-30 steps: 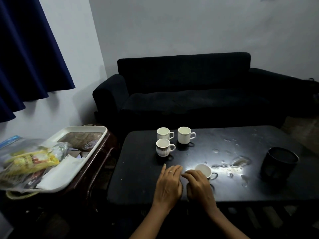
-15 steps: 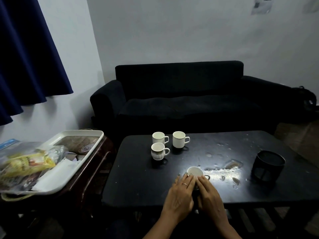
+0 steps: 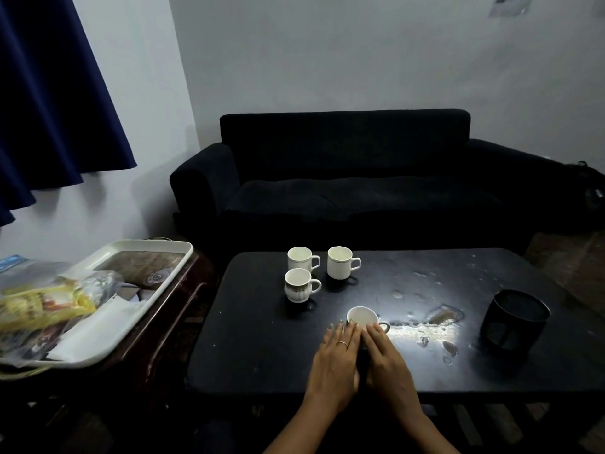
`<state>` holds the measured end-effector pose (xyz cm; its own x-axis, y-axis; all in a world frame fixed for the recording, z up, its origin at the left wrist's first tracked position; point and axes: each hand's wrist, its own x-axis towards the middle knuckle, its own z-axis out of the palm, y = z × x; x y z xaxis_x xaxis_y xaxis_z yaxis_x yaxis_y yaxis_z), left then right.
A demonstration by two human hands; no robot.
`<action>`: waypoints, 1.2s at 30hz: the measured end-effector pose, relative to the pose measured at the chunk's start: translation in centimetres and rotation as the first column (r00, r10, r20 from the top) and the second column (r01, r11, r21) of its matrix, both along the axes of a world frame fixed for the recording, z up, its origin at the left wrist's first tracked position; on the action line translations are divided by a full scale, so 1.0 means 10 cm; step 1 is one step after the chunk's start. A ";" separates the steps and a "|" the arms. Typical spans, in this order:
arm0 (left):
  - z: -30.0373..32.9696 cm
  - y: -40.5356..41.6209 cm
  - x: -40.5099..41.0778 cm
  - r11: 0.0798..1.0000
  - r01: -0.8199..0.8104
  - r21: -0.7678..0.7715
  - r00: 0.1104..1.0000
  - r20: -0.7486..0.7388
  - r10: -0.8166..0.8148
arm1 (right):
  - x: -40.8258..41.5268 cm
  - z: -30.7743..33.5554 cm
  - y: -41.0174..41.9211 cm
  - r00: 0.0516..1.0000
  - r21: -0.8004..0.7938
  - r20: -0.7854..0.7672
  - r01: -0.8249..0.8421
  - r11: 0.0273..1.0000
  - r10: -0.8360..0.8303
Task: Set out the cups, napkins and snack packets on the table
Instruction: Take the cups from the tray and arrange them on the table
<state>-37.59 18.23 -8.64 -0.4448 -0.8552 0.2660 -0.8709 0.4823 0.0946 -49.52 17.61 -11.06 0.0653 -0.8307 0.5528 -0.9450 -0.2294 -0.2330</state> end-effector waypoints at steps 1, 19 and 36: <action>0.00 -0.03 0.00 1.000 -0.013 -0.008 1.000 0.005 0.013 | 0.00 -0.01 -0.03 1.000 0.006 -0.007 -0.010 1.000 0.010; -0.08 -0.87 -0.02 0.992 -0.127 -0.001 0.990 0.062 0.127 | 0.13 0.00 -0.82 0.997 0.073 -0.037 -0.065 0.995 0.068; -0.24 -1.34 0.02 0.991 -0.125 0.052 0.992 -0.024 0.127 | 0.21 0.00 -1.11 0.999 0.142 -0.015 -0.037 0.989 0.040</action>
